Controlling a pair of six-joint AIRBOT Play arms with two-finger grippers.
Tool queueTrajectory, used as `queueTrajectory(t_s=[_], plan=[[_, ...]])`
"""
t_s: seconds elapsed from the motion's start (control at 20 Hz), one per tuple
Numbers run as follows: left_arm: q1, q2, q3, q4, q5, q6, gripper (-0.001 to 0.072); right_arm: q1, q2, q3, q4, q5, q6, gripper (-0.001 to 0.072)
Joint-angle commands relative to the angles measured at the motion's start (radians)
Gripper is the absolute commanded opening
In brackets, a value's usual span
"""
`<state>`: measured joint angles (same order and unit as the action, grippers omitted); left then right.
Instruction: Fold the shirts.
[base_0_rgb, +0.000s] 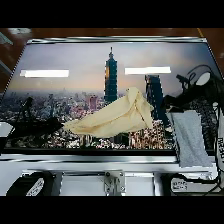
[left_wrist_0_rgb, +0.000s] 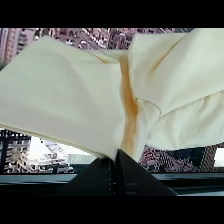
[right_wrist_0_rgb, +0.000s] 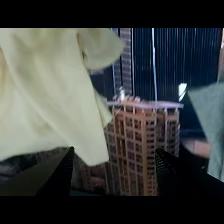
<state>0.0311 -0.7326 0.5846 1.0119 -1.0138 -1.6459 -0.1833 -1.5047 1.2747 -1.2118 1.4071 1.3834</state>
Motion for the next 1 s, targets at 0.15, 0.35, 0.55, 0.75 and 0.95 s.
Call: queueTrajectory(t_s=[0.15,0.35,0.55,0.75,0.95], plan=[[0.0,-0.001,-0.001,-0.013,0.0,0.002,0.0036,-0.002,0.007,-0.253,0.169,-0.095,-0.06,0.0627],[0.0,-0.001,-0.001,-0.019,0.001,0.003,0.0036,0.086,-0.019,-0.255,0.115,-0.199,0.0,0.0627],[0.0,-0.001,-0.001,-0.019,0.001,0.002,0.0036,0.122,-0.064,-0.255,0.121,-0.201,-0.021,0.0628],[0.0,-0.001,-0.001,-0.019,0.001,0.002,0.0036,0.192,-0.085,-0.255,0.121,-0.266,-0.01,0.0623],[0.0,-0.002,-0.001,-0.018,0.001,0.015,0.0036,0.196,-0.085,-0.229,0.118,-0.286,0.03,0.0058]])
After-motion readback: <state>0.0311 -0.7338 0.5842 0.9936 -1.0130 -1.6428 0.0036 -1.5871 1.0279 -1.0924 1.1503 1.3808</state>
